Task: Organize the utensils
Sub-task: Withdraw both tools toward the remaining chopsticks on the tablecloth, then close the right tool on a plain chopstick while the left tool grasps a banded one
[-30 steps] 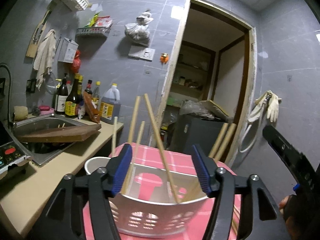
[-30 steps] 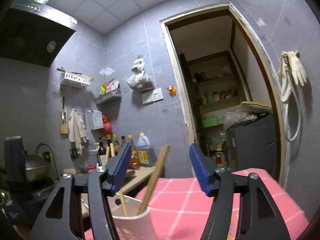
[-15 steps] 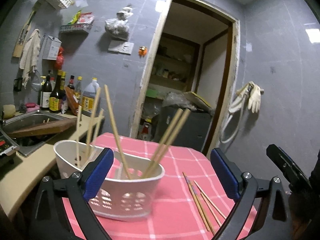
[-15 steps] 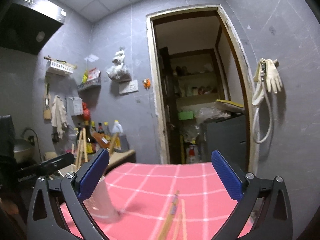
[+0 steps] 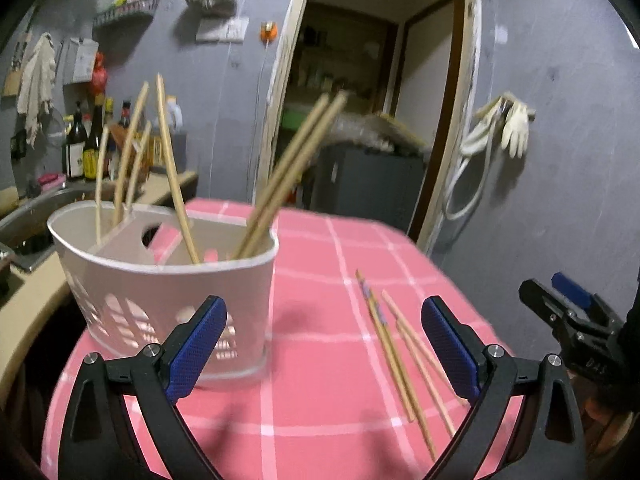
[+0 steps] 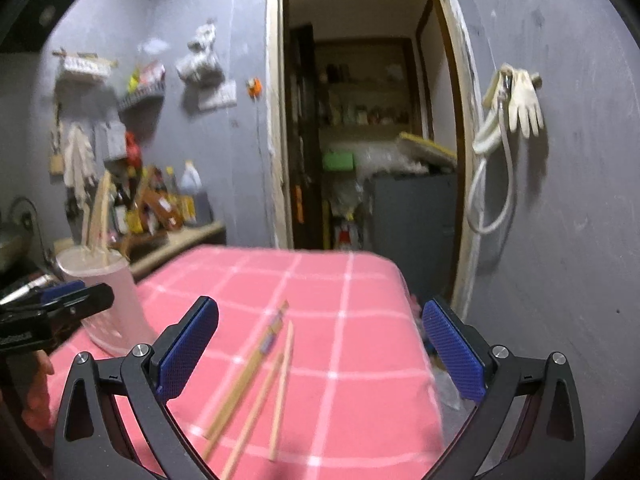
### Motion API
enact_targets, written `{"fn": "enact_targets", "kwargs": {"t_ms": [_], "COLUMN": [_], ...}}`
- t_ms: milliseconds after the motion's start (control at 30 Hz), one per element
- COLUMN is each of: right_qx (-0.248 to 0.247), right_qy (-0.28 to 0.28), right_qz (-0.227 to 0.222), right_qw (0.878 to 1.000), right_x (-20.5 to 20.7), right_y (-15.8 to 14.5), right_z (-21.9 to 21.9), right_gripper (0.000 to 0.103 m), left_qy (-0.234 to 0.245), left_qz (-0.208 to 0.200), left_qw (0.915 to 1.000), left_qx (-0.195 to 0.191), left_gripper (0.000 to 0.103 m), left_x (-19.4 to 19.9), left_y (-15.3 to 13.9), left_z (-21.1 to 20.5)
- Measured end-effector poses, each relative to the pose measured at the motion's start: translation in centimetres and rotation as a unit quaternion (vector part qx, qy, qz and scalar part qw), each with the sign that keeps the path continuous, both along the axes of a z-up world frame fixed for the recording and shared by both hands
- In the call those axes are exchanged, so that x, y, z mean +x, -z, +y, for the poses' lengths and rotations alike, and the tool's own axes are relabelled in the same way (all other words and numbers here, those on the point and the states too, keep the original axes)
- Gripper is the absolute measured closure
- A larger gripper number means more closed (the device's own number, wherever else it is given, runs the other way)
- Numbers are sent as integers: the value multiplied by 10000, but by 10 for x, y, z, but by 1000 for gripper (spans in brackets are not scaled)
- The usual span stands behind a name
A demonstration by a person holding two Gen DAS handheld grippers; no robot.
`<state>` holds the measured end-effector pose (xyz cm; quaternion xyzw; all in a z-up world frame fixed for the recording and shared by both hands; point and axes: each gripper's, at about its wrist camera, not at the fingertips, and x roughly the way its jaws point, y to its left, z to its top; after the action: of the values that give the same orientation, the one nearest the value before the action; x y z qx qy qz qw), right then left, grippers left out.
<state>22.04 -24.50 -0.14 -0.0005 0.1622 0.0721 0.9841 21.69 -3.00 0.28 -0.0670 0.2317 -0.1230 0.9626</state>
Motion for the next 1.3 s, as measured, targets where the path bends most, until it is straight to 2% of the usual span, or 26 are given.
{"fn": "enact_targets", "kwargs": {"t_ms": [167, 400, 467, 533, 600, 833, 1067, 1167, 1300], "right_qx": [-103, -374, -493, -577, -598, -602, -602, -532, -361], "right_qy": [33, -214, -296, -406, -529, -981, -1027, -911, -832], "right_qz": [609, 1402, 1603, 1782, 1948, 2364, 2652, 2671, 2693], "right_qw": [9981, 9892, 9854, 9815, 9776, 9648, 9568, 9579, 9588], "right_x": [18, 39, 45, 50, 54, 65, 70, 71, 71], "right_y": [17, 38, 43, 48, 52, 64, 72, 72, 73], "right_z": [-5, -2, 2, 5, 7, 15, 17, 13, 4], "right_gripper": [0, 1, 8, 22, 31, 47, 54, 65, 87], "left_qy": [-7, 40, 96, 174, 238, 563, 847, 922, 999], "left_qz": [346, 749, 838, 886, 921, 1196, 1540, 1721, 1899], "left_qw": [9992, 9962, 9951, 9943, 9936, 9897, 9831, 9793, 9749], "left_qx": [211, 441, 518, 572, 602, 545, 521, 528, 590], "left_gripper": [8, 8, 8, 9, 13, 32, 48, 55, 66], "left_x": [12, 32, 38, 43, 46, 58, 71, 78, 88], "left_y": [16, 30, 33, 36, 37, 45, 52, 56, 61], "left_z": [-12, -26, -31, -35, -38, -45, -57, -60, -68]}}
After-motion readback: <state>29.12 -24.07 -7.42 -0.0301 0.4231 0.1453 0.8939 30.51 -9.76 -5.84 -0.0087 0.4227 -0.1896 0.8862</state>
